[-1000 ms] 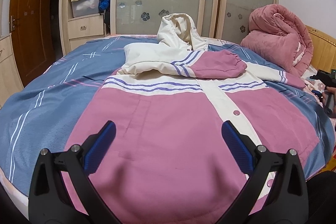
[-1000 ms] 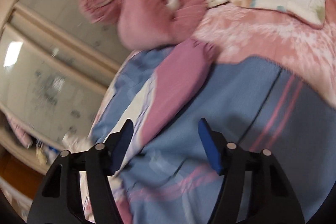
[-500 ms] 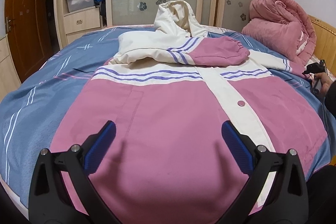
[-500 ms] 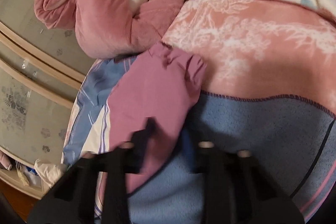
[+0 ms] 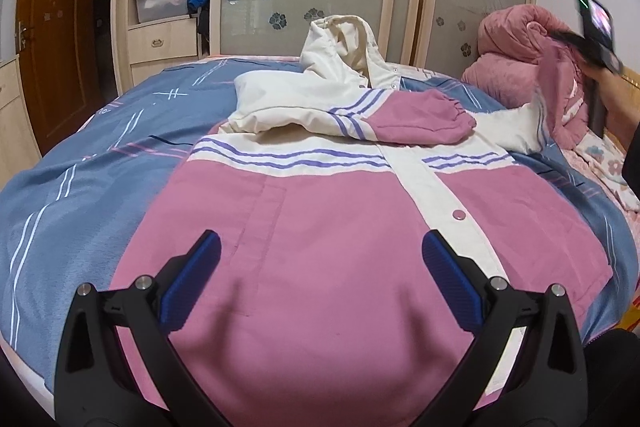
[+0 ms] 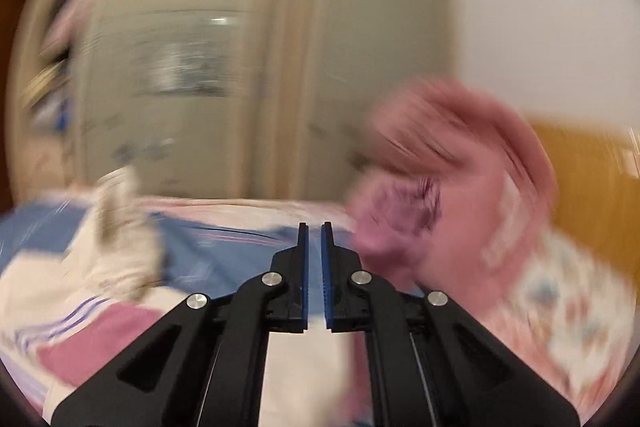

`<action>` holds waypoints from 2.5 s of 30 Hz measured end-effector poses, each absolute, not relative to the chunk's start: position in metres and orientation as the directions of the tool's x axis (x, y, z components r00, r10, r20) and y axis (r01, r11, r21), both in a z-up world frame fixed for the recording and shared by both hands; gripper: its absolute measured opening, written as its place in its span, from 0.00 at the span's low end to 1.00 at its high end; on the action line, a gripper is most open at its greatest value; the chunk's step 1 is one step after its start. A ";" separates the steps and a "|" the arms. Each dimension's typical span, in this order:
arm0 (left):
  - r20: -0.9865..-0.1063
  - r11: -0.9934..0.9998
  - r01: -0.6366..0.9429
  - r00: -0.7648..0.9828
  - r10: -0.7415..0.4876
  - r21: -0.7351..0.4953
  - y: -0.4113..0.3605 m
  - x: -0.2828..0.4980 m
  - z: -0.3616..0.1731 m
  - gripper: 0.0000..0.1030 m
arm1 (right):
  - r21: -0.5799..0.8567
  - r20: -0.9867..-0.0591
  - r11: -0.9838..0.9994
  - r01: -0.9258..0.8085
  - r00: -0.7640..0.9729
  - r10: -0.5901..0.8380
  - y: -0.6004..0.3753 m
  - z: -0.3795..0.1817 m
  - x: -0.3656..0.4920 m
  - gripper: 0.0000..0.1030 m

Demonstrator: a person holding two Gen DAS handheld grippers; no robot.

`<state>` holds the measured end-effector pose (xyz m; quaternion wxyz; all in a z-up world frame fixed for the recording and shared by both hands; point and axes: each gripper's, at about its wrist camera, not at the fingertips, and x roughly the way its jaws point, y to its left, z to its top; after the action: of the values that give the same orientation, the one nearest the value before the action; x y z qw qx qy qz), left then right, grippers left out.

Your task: Fold large clothes

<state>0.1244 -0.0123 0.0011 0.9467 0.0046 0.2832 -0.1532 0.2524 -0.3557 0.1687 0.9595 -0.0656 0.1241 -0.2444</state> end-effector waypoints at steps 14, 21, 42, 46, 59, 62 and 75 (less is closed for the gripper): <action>-0.527 0.960 0.263 0.805 -0.272 -0.095 0.005 0.124 0.008 0.98 | -0.132 -0.583 0.990 0.058 0.803 -0.125 -0.162 0.013 0.330 0.55; -0.521 0.958 0.262 0.805 -0.284 -0.117 0.009 0.124 0.011 0.98 | 0.147 -0.450 0.983 0.111 0.893 -0.034 -0.197 0.056 0.190 0.83; -0.501 0.950 0.295 0.810 -0.304 -0.100 -0.004 0.104 0.015 0.98 | -0.080 -0.422 0.903 0.422 0.807 -0.414 -0.230 0.036 0.022 0.99; -0.528 0.954 0.285 0.799 -0.289 -0.091 -0.006 0.107 0.007 0.98 | -0.069 -0.419 0.902 0.425 0.808 -0.413 -0.233 0.038 0.021 0.99; -0.525 0.954 0.286 0.802 -0.287 -0.085 -0.004 0.106 0.007 0.98 | -0.064 -0.423 0.903 0.426 0.807 -0.411 -0.234 0.037 0.022 0.99; -0.521 0.954 0.288 0.803 -0.291 -0.088 -0.003 0.106 0.008 0.98 | -0.069 -0.427 0.902 0.426 0.805 -0.412 -0.232 0.036 0.024 0.99; -0.520 0.950 0.289 0.798 -0.305 -0.115 -0.004 0.113 0.010 0.98 | -0.062 -0.442 0.906 0.419 0.802 -0.402 -0.231 0.040 0.037 0.99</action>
<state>0.1125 -0.0041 0.0096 0.9480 -0.0151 0.2766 -0.1566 0.0375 -0.2309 0.0397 0.9490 0.0193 0.2285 -0.2163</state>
